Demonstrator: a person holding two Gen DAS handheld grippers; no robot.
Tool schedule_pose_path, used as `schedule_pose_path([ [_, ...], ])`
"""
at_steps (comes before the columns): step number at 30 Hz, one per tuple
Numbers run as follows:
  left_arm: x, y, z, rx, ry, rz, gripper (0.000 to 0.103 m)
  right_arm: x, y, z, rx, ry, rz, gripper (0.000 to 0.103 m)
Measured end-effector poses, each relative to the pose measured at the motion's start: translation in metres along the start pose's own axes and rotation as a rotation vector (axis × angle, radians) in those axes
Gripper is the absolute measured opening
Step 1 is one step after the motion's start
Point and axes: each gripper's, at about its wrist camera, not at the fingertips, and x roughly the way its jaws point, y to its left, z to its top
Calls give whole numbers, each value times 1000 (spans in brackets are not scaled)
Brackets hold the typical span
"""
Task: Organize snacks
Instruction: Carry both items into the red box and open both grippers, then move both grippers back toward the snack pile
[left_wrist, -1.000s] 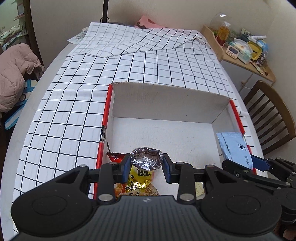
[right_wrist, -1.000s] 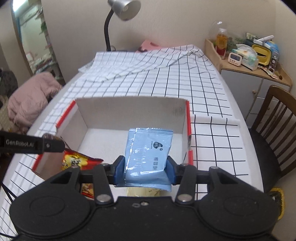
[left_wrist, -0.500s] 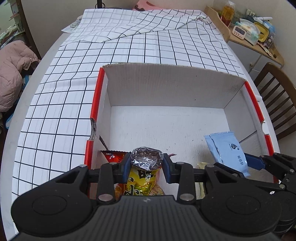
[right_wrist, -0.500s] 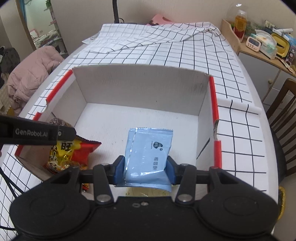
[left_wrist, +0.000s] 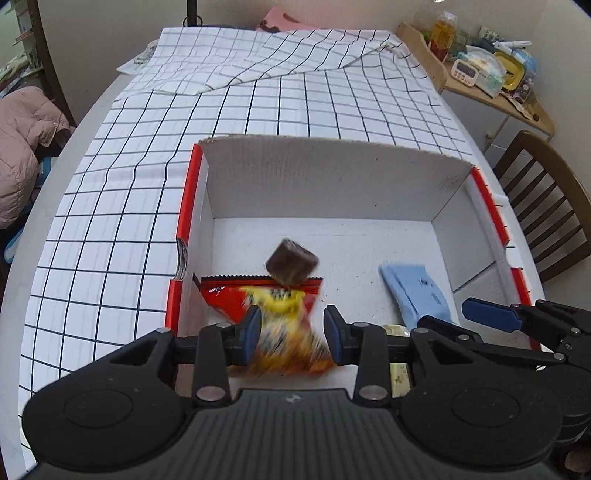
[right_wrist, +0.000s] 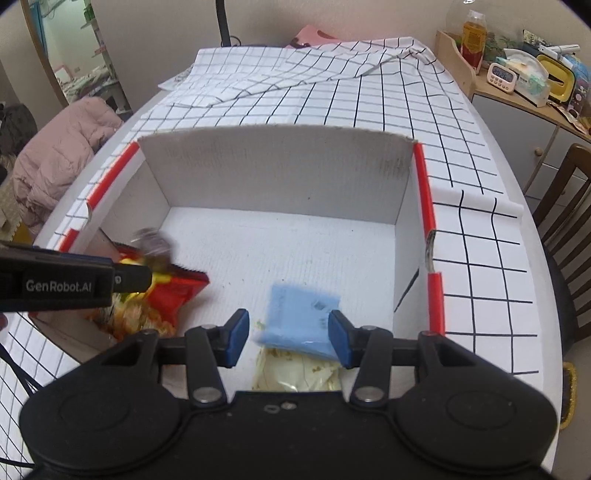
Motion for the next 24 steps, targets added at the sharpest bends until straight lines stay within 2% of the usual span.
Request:
schedule_pose_path([
  [19, -89, 2, -33, 35, -155, -74, 37, -94, 6, -9, 56, -159, 103, 51],
  [22, -104, 6, -43, 40, -184, -83, 45, -108, 10, -15, 55, -178, 111, 52],
  [24, -114, 9, -51, 44, -201, -84, 47, -117, 13, -22, 58, -189, 115, 53],
])
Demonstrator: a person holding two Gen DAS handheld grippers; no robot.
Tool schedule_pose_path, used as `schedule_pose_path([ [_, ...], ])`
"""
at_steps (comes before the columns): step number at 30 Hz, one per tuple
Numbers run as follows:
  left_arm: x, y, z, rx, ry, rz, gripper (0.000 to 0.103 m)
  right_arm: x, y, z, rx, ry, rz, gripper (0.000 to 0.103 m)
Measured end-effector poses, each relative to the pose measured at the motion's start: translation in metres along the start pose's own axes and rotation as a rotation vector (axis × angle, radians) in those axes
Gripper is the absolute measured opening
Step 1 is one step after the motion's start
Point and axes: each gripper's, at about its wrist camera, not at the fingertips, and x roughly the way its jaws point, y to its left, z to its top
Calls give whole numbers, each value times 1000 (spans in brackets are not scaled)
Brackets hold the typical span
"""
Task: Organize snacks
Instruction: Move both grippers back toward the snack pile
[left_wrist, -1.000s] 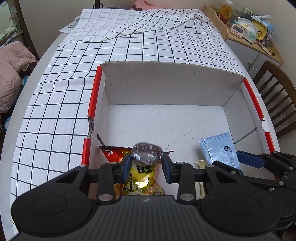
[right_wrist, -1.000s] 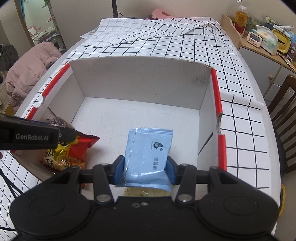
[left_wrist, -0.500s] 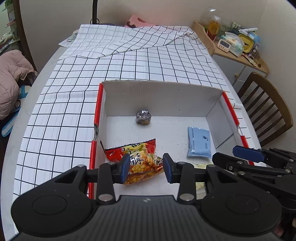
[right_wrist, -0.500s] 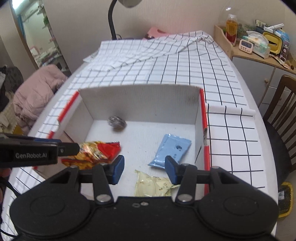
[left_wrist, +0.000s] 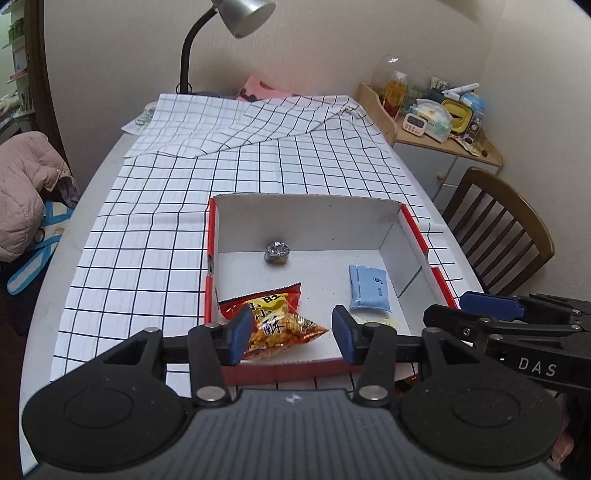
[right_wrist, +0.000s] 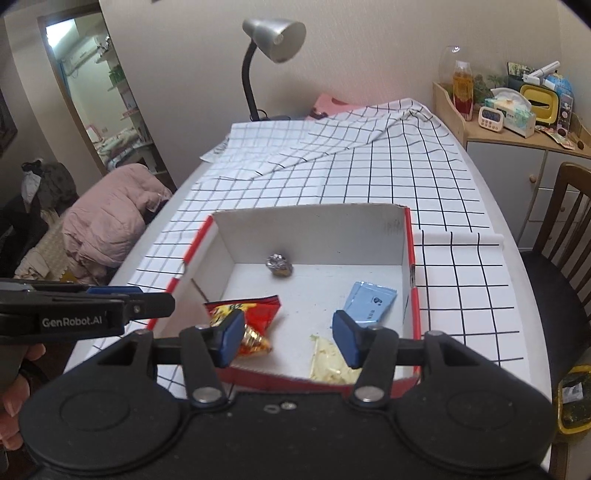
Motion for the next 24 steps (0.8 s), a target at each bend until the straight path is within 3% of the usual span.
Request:
schedule_pose_path([
  [5, -21, 8, -19, -1, -16, -4, 48, -19, 6, -13, 8, -19, 14, 56],
  [13, -48, 23, -56, -14, -61, 46, 69, -37, 14, -42, 33, -16, 31, 60],
  [14, -50, 25, -60, -18, -60, 46, 70, -38, 15, -45, 34, -18, 26, 64],
  [15, -52, 28, -64, -23, -57, 45, 70, -40, 16, -49, 34, -19, 28, 79],
  [17, -55, 32, -74, -37, -47, 40, 73, -44, 19, -57, 30, -30, 28, 100],
  [20, -59, 38, -88, -63, -39, 38, 81, -49, 26, -67, 3, -36, 29, 100],
  [24, -59, 46, -105, -95, -24, 29, 85, -50, 34, -82, -40, -31, 46, 103],
])
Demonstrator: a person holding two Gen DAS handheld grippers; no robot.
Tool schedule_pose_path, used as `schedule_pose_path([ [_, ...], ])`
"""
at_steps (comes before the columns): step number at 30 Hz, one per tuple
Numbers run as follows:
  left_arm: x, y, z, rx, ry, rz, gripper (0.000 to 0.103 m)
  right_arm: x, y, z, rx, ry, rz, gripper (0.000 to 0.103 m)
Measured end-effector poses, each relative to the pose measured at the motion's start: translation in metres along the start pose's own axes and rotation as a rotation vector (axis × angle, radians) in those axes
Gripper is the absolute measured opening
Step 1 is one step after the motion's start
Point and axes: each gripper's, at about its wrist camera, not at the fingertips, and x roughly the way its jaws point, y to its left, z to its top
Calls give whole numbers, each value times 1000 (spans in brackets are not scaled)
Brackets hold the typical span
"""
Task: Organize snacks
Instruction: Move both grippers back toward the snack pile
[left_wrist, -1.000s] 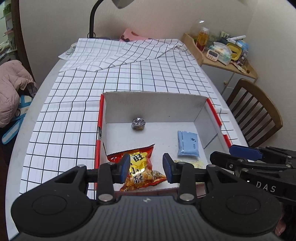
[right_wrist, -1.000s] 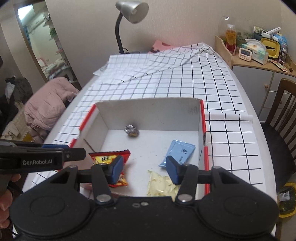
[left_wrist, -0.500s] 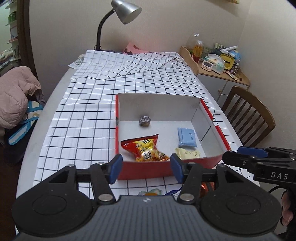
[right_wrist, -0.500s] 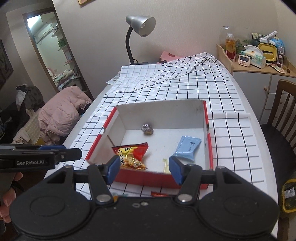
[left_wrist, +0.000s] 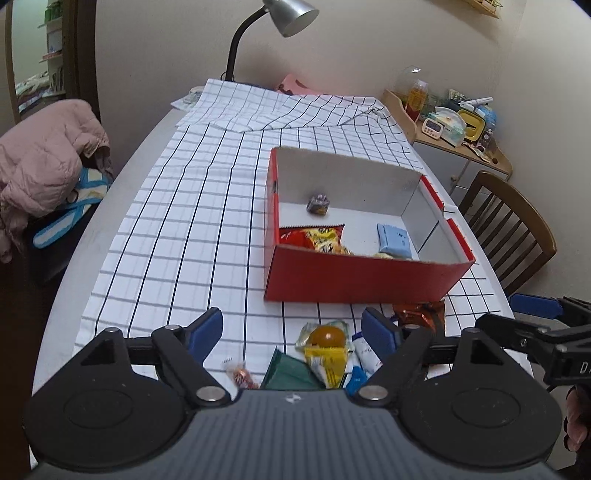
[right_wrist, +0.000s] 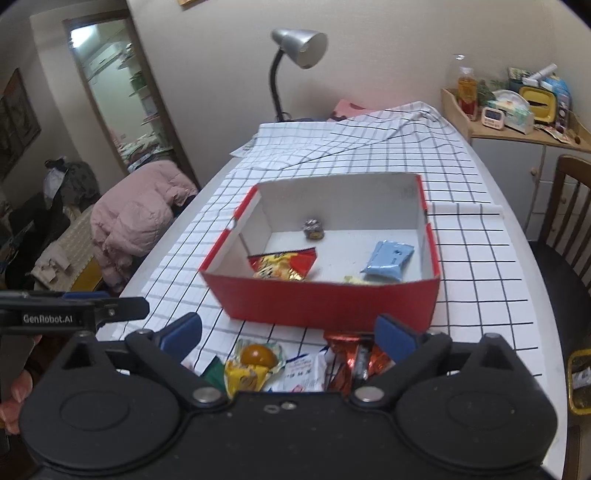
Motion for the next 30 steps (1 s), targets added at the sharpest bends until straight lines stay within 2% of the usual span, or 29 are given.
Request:
schedule_pose_path([
  [4, 5, 13, -15, -55, 41, -52, 88, 4, 10, -17, -47, 20, 0, 103],
  [7, 12, 19, -26, -83, 67, -50, 92, 10, 16, -32, -86, 37, -16, 103],
  [13, 25, 27, -42, -87, 97, 28, 92, 25, 23, -62, -122, 84, -25, 103],
  [18, 42, 36, -49, -101, 133, 81, 92, 37, 30, -78, -170, 118, 4, 102],
  [21, 50, 40, -53, -101, 152, 94, 92, 46, 34, -84, -190, 137, 17, 99],
  [25, 61, 43, -56, -97, 172, 109, 92, 56, 35, -87, -164, 176, 92, 97],
  [29, 74, 47, -59, -104, 199, 127, 92, 67, 39, -89, -199, 202, 85, 97],
  [30, 77, 48, -60, -105, 204, 134, 92, 71, 39, -89, -207, 210, 85, 93],
])
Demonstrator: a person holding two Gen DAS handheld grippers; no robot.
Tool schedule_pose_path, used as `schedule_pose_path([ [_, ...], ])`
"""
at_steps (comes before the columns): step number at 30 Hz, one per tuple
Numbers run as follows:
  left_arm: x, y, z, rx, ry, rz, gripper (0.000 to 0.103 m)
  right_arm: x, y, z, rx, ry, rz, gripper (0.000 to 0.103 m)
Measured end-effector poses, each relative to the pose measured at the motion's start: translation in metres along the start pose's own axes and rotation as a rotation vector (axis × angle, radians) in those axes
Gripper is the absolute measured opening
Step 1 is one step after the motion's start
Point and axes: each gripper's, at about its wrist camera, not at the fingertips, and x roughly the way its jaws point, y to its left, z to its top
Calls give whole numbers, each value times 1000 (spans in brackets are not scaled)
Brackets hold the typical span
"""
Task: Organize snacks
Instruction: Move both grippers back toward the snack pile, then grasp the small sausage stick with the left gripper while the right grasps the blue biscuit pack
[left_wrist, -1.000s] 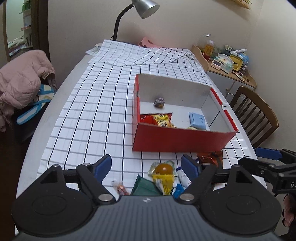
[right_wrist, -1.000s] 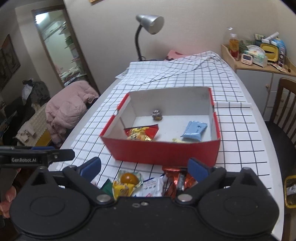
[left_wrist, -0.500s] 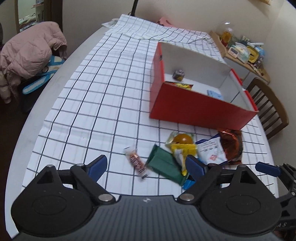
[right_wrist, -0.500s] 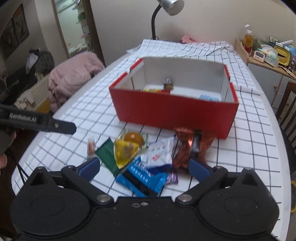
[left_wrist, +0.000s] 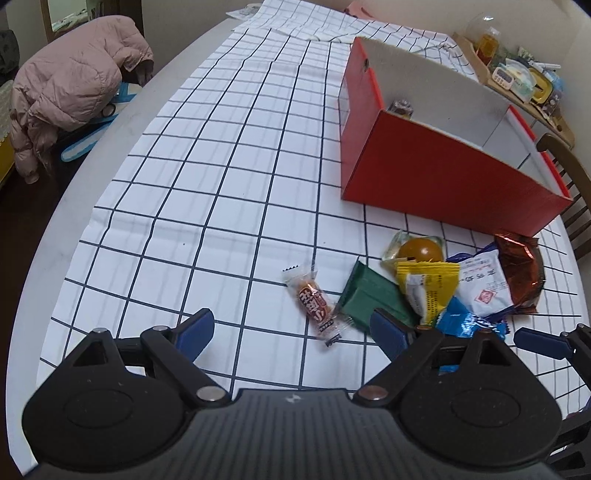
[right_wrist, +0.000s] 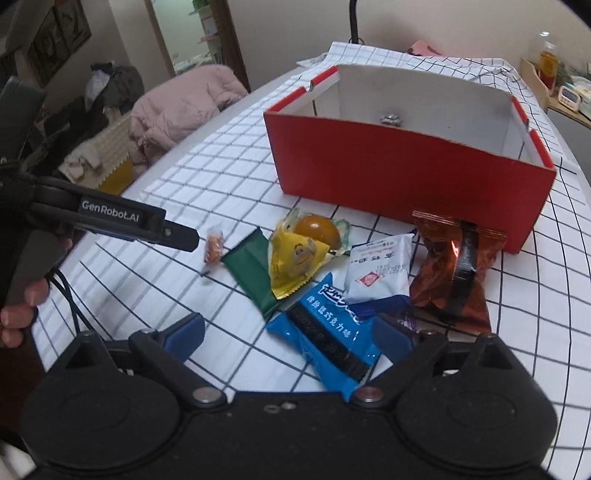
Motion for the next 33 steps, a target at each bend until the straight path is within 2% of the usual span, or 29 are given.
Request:
schedule_pose_path([
  [2, 6, 1, 1, -3, 8, 9, 92, 7, -1, 1, -19, 18, -1, 89],
  [8, 20, 1, 8, -36, 47, 27, 92, 20, 0, 3, -93, 56, -1, 88],
  [11, 28, 0, 11, -61, 94, 30, 92, 21, 4, 5, -160, 65, -11, 88],
  [18, 39, -6, 13, -98, 144, 31, 90, 25, 13, 13, -321, 108, 14, 87],
  [21, 42, -8, 14, -112, 158, 24, 84, 29, 14, 13, -357, 138, 26, 81],
  [23, 44, -9, 14, -122, 170, 21, 72, 32, 16, 11, -374, 155, 30, 78],
  [25, 45, -10, 14, -116, 169, 35, 71, 33, 17, 8, -390, 155, 18, 75],
  [27, 45, -11, 15, -117, 169, 43, 69, 35, 17, 7, -392, 159, -1, 67],
  [30, 45, -11, 16, -112, 165, 48, 57, 38, 14, 7, -366, 167, -16, 53],
  [33, 44, -13, 15, -98, 163, 36, 45, 38, 13, 5, -349, 157, -29, 51],
])
